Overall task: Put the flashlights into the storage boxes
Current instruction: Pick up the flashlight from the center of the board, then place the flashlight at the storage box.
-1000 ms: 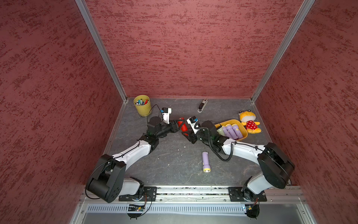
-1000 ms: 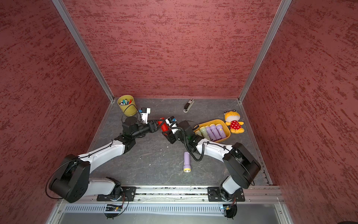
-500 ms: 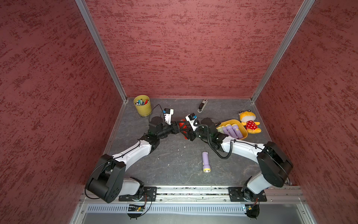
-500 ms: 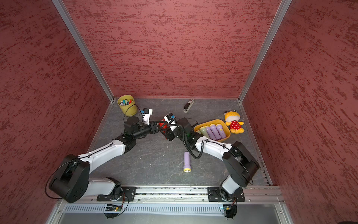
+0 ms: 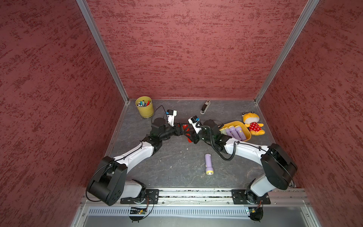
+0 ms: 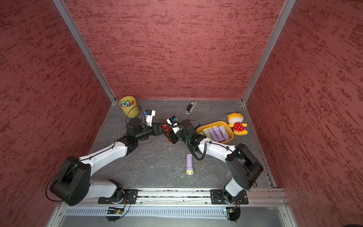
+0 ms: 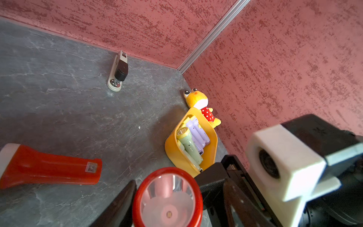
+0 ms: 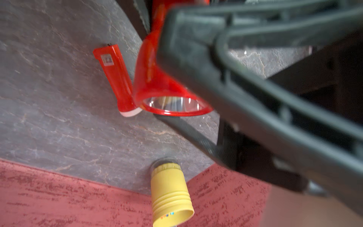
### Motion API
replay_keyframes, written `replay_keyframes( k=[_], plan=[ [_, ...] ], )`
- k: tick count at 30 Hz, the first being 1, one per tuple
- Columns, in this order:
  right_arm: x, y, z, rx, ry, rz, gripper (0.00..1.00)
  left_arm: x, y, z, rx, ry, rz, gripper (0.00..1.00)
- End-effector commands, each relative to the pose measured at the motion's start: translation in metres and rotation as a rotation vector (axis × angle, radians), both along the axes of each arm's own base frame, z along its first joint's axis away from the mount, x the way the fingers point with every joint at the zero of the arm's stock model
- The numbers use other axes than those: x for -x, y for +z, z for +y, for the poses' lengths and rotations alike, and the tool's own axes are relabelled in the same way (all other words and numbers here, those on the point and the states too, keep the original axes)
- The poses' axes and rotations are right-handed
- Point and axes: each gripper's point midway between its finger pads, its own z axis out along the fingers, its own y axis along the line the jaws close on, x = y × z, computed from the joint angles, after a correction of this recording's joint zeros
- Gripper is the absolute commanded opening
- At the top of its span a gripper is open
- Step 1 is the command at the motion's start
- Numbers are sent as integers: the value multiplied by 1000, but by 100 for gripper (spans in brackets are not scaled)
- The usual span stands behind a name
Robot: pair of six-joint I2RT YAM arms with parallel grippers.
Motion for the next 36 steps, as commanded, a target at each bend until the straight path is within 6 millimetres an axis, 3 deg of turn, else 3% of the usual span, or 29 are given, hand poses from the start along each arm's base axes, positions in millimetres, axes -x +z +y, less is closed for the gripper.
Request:
replay_keyframes(
  k=[1, 10, 22, 29, 36],
  plan=[
    [-12, 25, -22, 37, -58, -65, 33, -5, 9, 1, -18, 22, -20, 79],
    [-35, 27, -112, 203, -217, -19, 32, -13, 0, 2, -102, 48, -13, 85],
    [-54, -16, -225, 443, -462, 149, 31, -9, -10, -30, -198, -13, -16, 86],
    [-62, -38, -261, 557, -549, 231, 31, -11, -8, -43, -206, -43, -17, 87],
    [-68, -41, -268, 564, -556, 259, 31, -13, -15, -48, -215, -41, -1, 87]
  ],
)
